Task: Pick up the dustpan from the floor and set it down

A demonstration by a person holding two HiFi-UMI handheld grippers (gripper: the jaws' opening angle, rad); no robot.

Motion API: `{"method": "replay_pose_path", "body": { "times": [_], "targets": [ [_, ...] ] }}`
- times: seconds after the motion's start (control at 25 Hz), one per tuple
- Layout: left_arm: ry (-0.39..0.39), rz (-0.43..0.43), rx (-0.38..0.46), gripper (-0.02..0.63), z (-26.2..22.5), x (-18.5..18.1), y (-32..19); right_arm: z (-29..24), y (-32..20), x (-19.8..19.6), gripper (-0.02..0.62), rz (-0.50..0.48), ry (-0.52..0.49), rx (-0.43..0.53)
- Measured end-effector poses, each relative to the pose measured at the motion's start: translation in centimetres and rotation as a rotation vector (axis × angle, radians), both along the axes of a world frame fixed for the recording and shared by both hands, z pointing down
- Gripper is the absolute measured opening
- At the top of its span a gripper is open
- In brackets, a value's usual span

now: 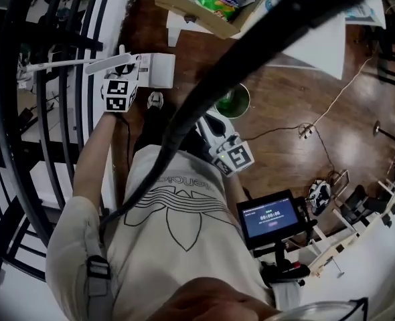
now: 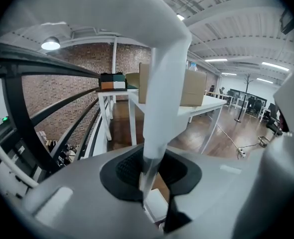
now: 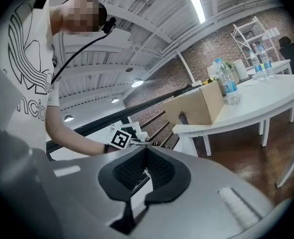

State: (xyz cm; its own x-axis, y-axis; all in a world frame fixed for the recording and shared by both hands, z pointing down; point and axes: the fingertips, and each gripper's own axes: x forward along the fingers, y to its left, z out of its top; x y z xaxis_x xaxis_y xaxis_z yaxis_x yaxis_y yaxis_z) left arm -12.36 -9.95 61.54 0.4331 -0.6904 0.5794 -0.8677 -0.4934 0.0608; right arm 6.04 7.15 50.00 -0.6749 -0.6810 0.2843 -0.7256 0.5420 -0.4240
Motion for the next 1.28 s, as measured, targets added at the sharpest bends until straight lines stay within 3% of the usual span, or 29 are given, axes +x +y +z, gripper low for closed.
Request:
{"method": "replay_pose_path", "body": {
  "times": [0.44,0.6,0.64,0.76,0.88,0.92,0.96,1.0,1.12,1.28],
  "targets": [
    [-0.068,0.019,-0.053,0.097,6.1,-2.3,-0.7,2.4,0.9,1.0,0.003,0.048,0.042,-0.033],
    [-0.160,-0.054,-0.044,0.102,6.1,-4.5,-0.6,1.6,0.9,0.8,0.003,0.055,0.040,-0.007],
    [-0.171,-0.077,-0.045,0.122,5.9,-5.1,-0.1,1.3,0.9,0.7,0.003,0.053,0.038,0.000],
    [-0.199,-0.151,-0.041,0.265,4.6,-6.7,1.9,0.0,0.6,0.5,0.003,0.047,0.030,0.034],
    [-0.210,-0.230,-0.001,0.287,2.1,-7.8,5.1,-1.4,0.4,0.7,0.003,0.047,0.027,0.082],
    [-0.193,-0.224,0.023,0.247,0.9,-7.5,6.6,-2.0,0.3,0.9,0.002,0.049,0.027,0.099],
    [-0.160,-0.185,0.053,0.064,-0.4,-6.6,8.1,-2.6,0.2,1.1,0.002,0.054,0.027,0.117],
    [-0.112,-0.114,0.080,0.020,-1.9,-4.9,9.6,-3.2,0.0,1.4,0.002,0.062,0.027,0.136],
    [0.049,0.110,0.121,0.020,-6.2,1.4,12.6,-4.9,-1.0,2.0,0.001,0.079,0.029,0.198],
    [0.277,0.236,0.112,0.020,-10.9,8.9,13.3,-5.8,-1.5,2.4,0.000,0.059,0.039,0.244]
  ]
}}
